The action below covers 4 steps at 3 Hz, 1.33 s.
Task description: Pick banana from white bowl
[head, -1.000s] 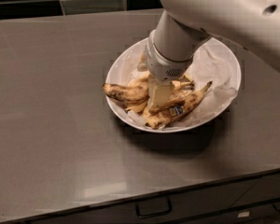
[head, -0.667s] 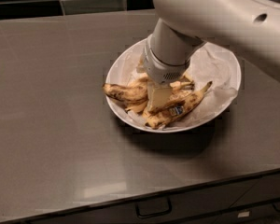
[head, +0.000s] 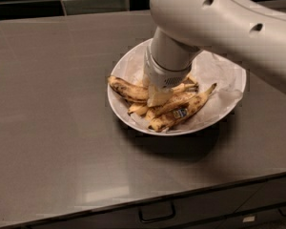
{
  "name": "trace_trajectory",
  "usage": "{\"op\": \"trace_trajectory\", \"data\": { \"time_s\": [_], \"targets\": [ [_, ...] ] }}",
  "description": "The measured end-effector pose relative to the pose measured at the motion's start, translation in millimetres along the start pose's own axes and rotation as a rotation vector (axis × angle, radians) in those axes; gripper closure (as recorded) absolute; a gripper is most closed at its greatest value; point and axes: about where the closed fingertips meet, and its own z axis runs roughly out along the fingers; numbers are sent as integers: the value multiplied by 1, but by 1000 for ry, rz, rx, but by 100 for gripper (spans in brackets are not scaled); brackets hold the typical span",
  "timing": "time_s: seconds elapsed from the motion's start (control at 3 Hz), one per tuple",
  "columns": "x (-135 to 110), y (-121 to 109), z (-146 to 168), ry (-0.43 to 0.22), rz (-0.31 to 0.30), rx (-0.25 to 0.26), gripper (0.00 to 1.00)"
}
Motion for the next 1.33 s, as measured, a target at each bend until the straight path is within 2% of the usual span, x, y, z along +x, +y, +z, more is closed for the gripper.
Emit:
{"op": "trace_trajectory", "data": {
  "time_s": [0.33, 0.67, 1.0, 1.33],
  "targets": [
    [0, 0, 0, 1, 0, 0, 91],
    [0, 0, 0, 1, 0, 0, 100],
    [0, -8, -24, -62, 7, 51, 100],
    [-3, -18, -58, -160, 0, 122, 100]
  ]
}}
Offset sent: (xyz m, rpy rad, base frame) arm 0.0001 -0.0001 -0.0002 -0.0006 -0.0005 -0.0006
